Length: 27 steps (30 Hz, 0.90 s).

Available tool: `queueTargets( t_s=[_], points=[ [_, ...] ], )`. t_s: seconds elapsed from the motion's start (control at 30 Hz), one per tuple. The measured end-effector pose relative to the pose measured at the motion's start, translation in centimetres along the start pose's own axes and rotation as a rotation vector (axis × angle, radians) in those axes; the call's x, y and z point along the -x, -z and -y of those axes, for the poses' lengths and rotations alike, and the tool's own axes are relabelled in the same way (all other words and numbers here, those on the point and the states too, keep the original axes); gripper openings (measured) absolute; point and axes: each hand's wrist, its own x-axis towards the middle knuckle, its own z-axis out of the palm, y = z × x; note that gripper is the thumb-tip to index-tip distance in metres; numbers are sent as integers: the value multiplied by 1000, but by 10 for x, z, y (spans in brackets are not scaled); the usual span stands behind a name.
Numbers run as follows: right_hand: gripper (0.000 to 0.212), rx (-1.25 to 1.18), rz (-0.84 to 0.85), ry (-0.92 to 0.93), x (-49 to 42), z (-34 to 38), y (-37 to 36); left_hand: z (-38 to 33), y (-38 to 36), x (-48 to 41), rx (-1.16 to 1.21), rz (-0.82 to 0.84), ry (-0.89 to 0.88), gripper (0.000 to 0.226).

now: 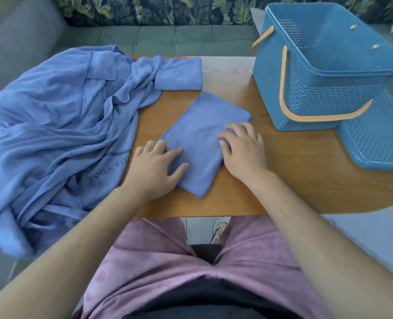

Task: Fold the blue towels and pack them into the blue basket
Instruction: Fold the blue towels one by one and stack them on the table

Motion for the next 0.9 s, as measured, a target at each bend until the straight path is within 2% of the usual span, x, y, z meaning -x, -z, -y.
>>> queueTargets(
  t_s=[0.07, 0.17, 0.27, 0.33, 0.47, 0.6, 0.8, 0.9],
  points=[
    [14, -184, 46, 161, 8, -9, 11, -9, 6, 16, 111, 39, -139, 47],
    [10, -412, 222, 328, 37, -16, 29, -8, 12, 31, 268, 100, -283, 40],
    [12, -454, 271, 340, 66, -23, 37, -2, 10, 38, 459, 155, -344, 40],
    [21, -487, 290, 326, 78, -28, 42, 0, 6, 40, 520, 179, -355, 40],
    [39, -423, 311, 346, 89, -33, 51, 4, 3, 39, 473, 106, -404, 34],
    [28, -331, 242, 356, 87, -39, 50, 13, 4, 40, 336, -37, -431, 25],
    [20, -443, 241, 287, 84, -40, 43, 24, 10, 39, 450, 136, -375, 39],
    [21, -424, 285, 329, 81, -42, 43, 32, 9, 37, 448, 125, -394, 40]
  ],
)
